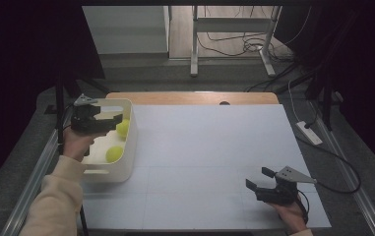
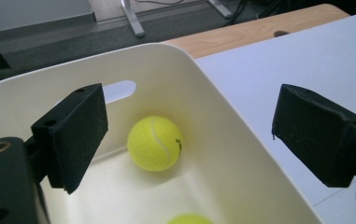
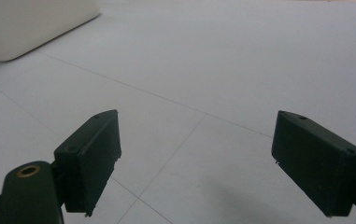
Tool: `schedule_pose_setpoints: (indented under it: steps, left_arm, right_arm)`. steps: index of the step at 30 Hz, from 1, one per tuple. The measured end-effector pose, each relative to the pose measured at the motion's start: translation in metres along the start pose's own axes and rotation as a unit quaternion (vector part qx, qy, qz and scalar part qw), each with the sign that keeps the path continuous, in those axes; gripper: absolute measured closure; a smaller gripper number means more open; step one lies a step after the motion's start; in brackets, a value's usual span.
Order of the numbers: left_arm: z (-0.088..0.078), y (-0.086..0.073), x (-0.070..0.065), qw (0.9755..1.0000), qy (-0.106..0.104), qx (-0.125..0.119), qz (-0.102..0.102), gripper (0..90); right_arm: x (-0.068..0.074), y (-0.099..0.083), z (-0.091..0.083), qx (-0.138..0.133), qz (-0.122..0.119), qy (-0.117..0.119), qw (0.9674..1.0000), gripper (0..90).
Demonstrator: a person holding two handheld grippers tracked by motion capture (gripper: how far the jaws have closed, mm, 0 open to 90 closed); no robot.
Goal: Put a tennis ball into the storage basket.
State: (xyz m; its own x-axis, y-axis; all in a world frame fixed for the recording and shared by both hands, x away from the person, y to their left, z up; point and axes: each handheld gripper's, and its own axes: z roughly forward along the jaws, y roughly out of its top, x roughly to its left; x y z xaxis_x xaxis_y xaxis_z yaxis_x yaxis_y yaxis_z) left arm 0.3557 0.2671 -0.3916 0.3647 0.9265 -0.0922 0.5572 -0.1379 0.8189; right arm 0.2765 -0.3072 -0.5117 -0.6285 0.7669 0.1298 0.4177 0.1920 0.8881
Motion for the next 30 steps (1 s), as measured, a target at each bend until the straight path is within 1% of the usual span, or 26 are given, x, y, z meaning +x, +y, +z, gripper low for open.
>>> schedule_pose_setpoints:
  steps: [6, 7, 8, 9, 10, 12, 13, 15, 22, 24, 27, 30]
  left_arm:
    - [-0.008, -0.002, -0.011, 0.9997, -0.018, -0.016, 0.011, 10.8]
    - [-0.008, -0.002, -0.011, 0.9997, -0.018, -0.016, 0.011, 10.7]
    - [-0.010, -0.004, -0.015, 0.9993, -0.027, -0.021, 0.014, 10.7]
    - [-0.010, -0.004, -0.015, 0.9993, -0.027, -0.021, 0.014, 10.7]
    - [-0.011, -0.005, -0.016, 0.9991, -0.032, -0.023, 0.016, 10.7]
    - [-0.015, -0.007, -0.019, 0.9983, -0.047, -0.030, 0.018, 10.7]
    - [-0.015, -0.007, -0.019, 0.9983, -0.047, -0.030, 0.018, 10.7]
    - [-0.017, -0.008, -0.022, 0.9974, -0.060, -0.035, 0.019, 10.7]
    - [-0.020, -0.011, -0.030, 0.9954, -0.080, -0.044, 0.030, 10.5]
    - [-0.021, -0.012, -0.032, 0.9948, -0.086, -0.046, 0.030, 10.5]
    - [-0.022, -0.013, -0.037, 0.9934, -0.099, -0.049, 0.031, 10.7]
    - [-0.022, -0.015, -0.040, 0.9928, -0.105, -0.049, 0.034, 11.1]
  right_arm:
    - [-0.001, 0.000, 0.000, -0.001, 0.001, 0.001, 1.0000, 15.6]
    - [-0.001, 0.000, 0.000, -0.001, 0.001, 0.000, 1.0000, 15.6]
    - [-0.001, 0.000, 0.000, -0.001, 0.000, 0.000, 1.0000, 15.6]
    - [-0.001, 0.000, 0.000, -0.001, 0.000, 0.000, 1.0000, 15.6]
    - [-0.001, 0.000, 0.000, -0.001, 0.001, 0.000, 1.0000, 15.6]
    - [-0.001, 0.000, 0.000, 0.000, 0.001, 0.000, 1.0000, 15.6]
    - [-0.001, 0.000, 0.000, 0.000, 0.001, 0.000, 1.0000, 15.6]
    - [-0.001, 0.000, 0.000, -0.001, 0.001, 0.000, 1.0000, 15.6]
    - [-0.001, 0.000, -0.001, -0.002, 0.004, 0.001, 1.0000, 15.6]
    - [-0.001, 0.000, -0.001, -0.002, 0.005, 0.002, 1.0000, 15.6]
    - [-0.001, -0.001, -0.002, -0.002, 0.005, 0.000, 1.0000, 15.6]
    - [-0.001, -0.001, -0.003, -0.002, 0.007, -0.001, 1.0000, 15.6]
